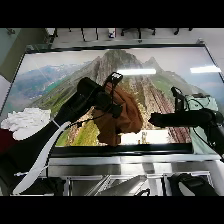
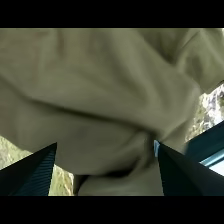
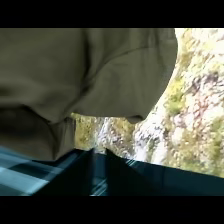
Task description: Fold the shirts.
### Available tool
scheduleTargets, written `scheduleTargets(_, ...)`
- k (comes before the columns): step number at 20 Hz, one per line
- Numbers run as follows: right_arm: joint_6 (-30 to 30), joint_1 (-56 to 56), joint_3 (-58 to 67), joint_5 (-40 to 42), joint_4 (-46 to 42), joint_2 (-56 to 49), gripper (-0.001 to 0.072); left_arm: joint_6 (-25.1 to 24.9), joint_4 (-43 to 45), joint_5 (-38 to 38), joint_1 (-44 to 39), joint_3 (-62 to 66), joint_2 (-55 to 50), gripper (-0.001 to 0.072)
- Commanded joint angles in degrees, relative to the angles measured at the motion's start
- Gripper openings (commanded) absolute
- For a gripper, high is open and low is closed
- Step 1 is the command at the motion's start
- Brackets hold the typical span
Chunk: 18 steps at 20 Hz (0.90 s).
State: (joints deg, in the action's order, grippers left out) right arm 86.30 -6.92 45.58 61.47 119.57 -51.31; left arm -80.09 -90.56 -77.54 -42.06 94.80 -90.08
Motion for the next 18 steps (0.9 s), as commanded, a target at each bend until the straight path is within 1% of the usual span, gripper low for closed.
scheduleTargets(1, 6.6, 5.4, 5.4, 4.0, 0.0, -1.2, 0.0463, -0.7, -0.5, -10.2, 3.1, 7.0, -2.8, 0.0672)
scheduleTargets(3, 7.2, 9.9, 8.1, 5.4, 0.0, -3.4, 0.0463, -2.4, -0.5, -16.0, 7.8, 11.0, -1.6, 0.0672)
scheduleTargets(5, 7.5, 13.2, 8.8, 6.1, 0.1, -6.8, 0.0463, -2.3, -1.2, -18.8, 12.4, 8.8, 1.7, 0.0672)
scheduleTargets(7, 10.3, 14.5, 8.8, 7.2, 0.2, -11.9, 0.0463, -1.3, -1.6, -18.3, 14.8, -0.9, 7.2, 0.0672)
scheduleTargets(8, 11.7, 14.6, 8.8, 7.3, 0.6, -15.0, 0.0463, -1.2, -4.0, -16.3, 15.4, -8.0, 10.4, 0.0672)
scheduleTargets(9, 13.0, 14.6, 8.9, 7.1, 1.6, -17.9, 0.0463, -0.9, -7.4, -13.0, 15.5, -15.3, 13.5, 0.0672)
scheduleTargets(10, 14.8, 14.6, 9.2, 7.0, 2.9, -21.2, 0.0462, -0.6, -12.7, -7.8, 15.5, -23.6, 16.5, 0.0672)
scheduleTargets(11, 16.7, 14.6, 9.7, 6.8, 4.1, -24.3, 0.0463, -0.6, -18.3, -1.8, 15.2, -30.9, 19.0, 0.0672)
scheduleTargets(12, 18.3, 14.6, 10.6, 6.7, 5.5, -27.5, 0.0463, -0.6, -23.8, 5.8, 14.6, -38.2, 21.1, 0.0672)
scheduleTargets(13, 19.7, 14.6, 11.5, 6.7, 7.3, -30.5, 0.0463, -0.6, -27.5, 12.8, 13.6, -44.0, 22.4, 0.0672)
scheduleTargets(15, 22.4, 14.3, 13.6, 6.6, 11.1, -35.4, 0.0462, -0.5, -31.3, 25.3, 10.7, -53.1, 23.2, 0.0672)
scheduleTargets(16, 22.6, 13.8, 14.9, 6.6, 11.9, -37.5, 0.0463, -0.2, -32.5, 29.4, 9.3, -55.8, 23.1, 0.0672)
scheduleTargets(18, 22.6, 12.3, 17.2, 5.7, 11.9, -40.6, 0.0462, -0.1, -35.6, 34.8, 7.0, -58.3, 21.9, 0.0672)
